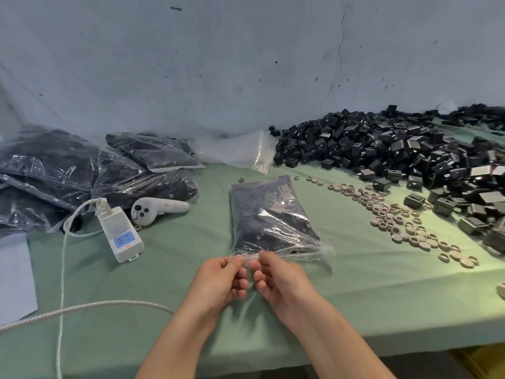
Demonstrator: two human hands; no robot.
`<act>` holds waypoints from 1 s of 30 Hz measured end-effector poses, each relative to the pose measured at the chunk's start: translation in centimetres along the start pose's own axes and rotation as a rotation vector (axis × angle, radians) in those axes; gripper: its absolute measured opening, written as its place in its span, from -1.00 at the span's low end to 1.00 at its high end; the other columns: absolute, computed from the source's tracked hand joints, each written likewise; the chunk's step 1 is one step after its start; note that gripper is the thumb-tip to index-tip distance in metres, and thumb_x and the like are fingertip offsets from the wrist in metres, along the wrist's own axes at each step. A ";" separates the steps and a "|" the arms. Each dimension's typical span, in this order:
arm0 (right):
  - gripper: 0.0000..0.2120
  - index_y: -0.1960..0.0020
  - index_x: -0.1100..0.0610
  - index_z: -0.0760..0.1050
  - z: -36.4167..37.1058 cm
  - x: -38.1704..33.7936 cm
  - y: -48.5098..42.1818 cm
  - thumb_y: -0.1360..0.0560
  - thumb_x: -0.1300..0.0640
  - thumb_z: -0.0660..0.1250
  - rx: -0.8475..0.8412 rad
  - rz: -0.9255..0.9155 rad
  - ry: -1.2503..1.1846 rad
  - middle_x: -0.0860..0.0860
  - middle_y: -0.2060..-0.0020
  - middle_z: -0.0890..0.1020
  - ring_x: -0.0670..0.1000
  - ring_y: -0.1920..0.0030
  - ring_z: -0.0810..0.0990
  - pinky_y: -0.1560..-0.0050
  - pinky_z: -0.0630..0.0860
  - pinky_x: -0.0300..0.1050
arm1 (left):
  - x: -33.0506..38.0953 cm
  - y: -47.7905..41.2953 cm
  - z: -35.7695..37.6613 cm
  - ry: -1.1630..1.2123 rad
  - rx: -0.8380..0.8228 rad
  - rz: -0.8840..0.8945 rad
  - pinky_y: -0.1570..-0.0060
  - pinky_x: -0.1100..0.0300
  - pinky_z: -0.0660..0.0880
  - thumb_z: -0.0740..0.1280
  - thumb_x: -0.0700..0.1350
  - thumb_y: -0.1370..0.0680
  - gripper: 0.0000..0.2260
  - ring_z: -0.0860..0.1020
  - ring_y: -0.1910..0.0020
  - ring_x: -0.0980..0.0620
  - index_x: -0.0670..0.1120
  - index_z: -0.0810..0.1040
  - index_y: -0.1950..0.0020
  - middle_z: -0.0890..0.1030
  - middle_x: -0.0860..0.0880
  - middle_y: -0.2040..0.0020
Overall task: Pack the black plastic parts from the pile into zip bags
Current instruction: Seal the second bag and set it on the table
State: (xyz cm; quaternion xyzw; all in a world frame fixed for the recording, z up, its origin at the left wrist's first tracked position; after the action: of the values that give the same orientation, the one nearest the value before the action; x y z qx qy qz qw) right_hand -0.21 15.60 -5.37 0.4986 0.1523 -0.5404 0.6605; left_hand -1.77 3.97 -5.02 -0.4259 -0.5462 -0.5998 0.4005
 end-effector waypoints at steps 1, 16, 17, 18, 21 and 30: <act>-0.79 0.19 0.26 0.54 -0.3 -0.2 0.0 -0.60 0.20 0.31 0.021 -0.003 -0.014 0.01 0.48 0.61 -0.13 0.57 0.49 0.55 0.42 -0.32 | 0.0 0.0 -0.1 0.010 -0.003 -0.007 0.53 0.32 0.43 0.27 -0.20 -0.65 -0.79 0.47 0.54 0.14 -0.21 0.52 0.18 0.52 -0.01 0.45; -0.85 0.15 0.31 0.57 -1.1 -0.8 -0.5 -0.54 0.32 0.26 0.013 0.020 0.004 0.01 0.43 0.63 -0.14 0.54 0.50 0.51 0.45 -0.33 | 0.4 0.1 0.1 -0.006 0.038 -0.028 0.53 0.32 0.44 0.27 -0.17 -0.65 -0.74 0.47 0.54 0.14 -0.17 0.49 0.24 0.48 0.00 0.47; -0.85 0.15 0.30 0.57 -1.1 -0.8 -0.5 -0.54 0.31 0.26 0.006 0.021 0.002 0.01 0.42 0.65 -0.14 0.53 0.50 0.51 0.45 -0.33 | 0.4 0.1 0.0 0.002 0.046 -0.022 0.53 0.31 0.44 0.28 -0.15 -0.64 -0.75 0.47 0.54 0.14 -0.17 0.50 0.23 0.49 0.00 0.46; -0.86 0.15 0.29 0.56 -1.1 -0.8 -0.5 -0.54 0.30 0.26 0.000 0.022 -0.002 0.02 0.40 0.66 -0.13 0.53 0.51 0.50 0.46 -0.32 | 0.4 0.1 0.0 0.011 0.052 -0.021 0.53 0.31 0.44 0.29 -0.14 -0.64 -0.76 0.47 0.53 0.13 -0.17 0.51 0.21 0.50 -0.01 0.44; -0.84 0.15 0.24 0.55 -1.1 -0.8 -0.6 -0.57 0.20 0.31 -0.020 0.020 -0.018 0.04 0.37 0.67 -0.11 0.49 0.56 0.47 0.49 -0.30 | 0.4 0.1 0.1 0.030 0.033 -0.040 0.53 0.31 0.45 0.31 -0.09 -0.63 -0.79 0.48 0.50 0.12 -0.19 0.56 0.11 0.54 -0.03 0.36; -0.90 0.15 0.24 0.53 -0.8 -1.0 -1.0 -0.54 0.27 0.30 0.003 0.040 0.024 0.01 0.43 0.65 -0.10 0.49 0.55 0.48 0.48 -0.29 | 0.4 -0.1 0.3 0.032 0.009 -0.050 0.55 0.32 0.45 0.30 -0.12 -0.64 -0.83 0.48 0.51 0.13 -0.17 0.57 0.09 0.60 0.01 0.37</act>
State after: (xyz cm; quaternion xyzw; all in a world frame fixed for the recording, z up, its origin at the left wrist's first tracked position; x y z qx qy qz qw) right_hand -1.15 16.95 -5.45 0.5090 0.1493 -0.5211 0.6687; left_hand -1.99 4.23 -4.63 -0.4007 -0.5530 -0.6139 0.3959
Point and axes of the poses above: each hand's wrist, its own y-axis away from the middle knuckle, its own z-axis out of the palm, x = y × z, the point moved 2 cm from there along -y, towards the middle knuckle
